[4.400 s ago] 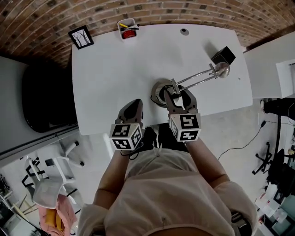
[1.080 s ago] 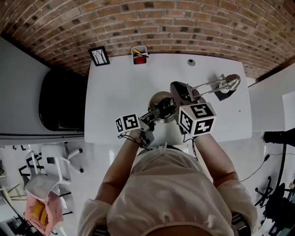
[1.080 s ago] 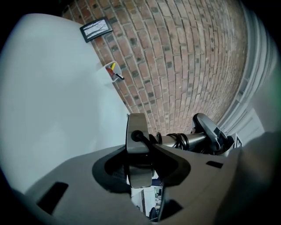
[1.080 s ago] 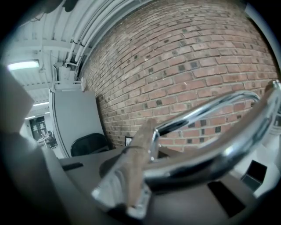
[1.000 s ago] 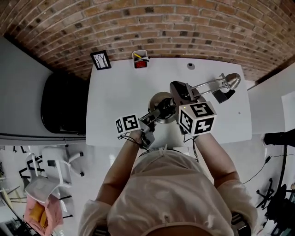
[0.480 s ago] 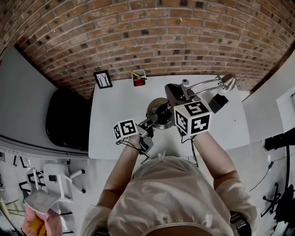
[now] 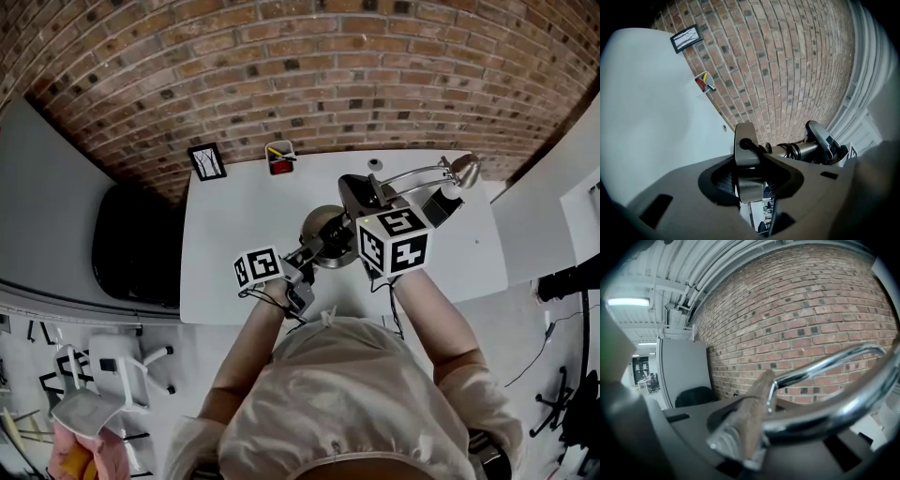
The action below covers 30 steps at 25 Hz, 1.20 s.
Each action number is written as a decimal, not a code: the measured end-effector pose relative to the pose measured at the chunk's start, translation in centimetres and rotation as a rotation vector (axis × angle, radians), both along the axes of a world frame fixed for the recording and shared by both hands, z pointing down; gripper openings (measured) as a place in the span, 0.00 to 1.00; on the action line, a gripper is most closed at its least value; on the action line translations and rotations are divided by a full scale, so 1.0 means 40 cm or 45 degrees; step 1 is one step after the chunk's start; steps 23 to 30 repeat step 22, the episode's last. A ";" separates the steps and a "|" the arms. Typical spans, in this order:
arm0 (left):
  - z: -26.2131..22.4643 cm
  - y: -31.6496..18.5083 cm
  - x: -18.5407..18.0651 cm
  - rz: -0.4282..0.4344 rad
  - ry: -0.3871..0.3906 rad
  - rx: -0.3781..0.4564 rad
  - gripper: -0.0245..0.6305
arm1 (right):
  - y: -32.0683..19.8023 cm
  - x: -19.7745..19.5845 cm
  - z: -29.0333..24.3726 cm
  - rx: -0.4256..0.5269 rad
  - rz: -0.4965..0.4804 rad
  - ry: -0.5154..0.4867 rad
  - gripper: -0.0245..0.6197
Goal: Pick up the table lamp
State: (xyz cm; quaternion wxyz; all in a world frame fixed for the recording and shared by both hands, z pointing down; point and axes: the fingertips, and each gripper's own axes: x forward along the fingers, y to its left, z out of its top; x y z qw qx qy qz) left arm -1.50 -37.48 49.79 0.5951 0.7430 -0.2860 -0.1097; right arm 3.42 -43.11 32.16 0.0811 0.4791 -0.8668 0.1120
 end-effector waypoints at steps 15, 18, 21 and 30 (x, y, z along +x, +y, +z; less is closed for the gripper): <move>0.024 0.015 -0.009 0.009 0.005 -0.043 0.26 | 0.003 -0.011 0.028 -0.037 0.004 0.004 0.08; 0.029 0.017 -0.009 0.010 0.005 -0.051 0.26 | 0.002 -0.011 0.032 -0.043 0.004 0.002 0.08; 0.032 0.019 -0.009 0.009 0.004 -0.054 0.26 | 0.004 -0.011 0.036 -0.043 0.001 0.001 0.08; 0.033 0.019 -0.008 0.009 0.004 -0.054 0.26 | 0.004 -0.010 0.037 -0.043 0.000 0.001 0.08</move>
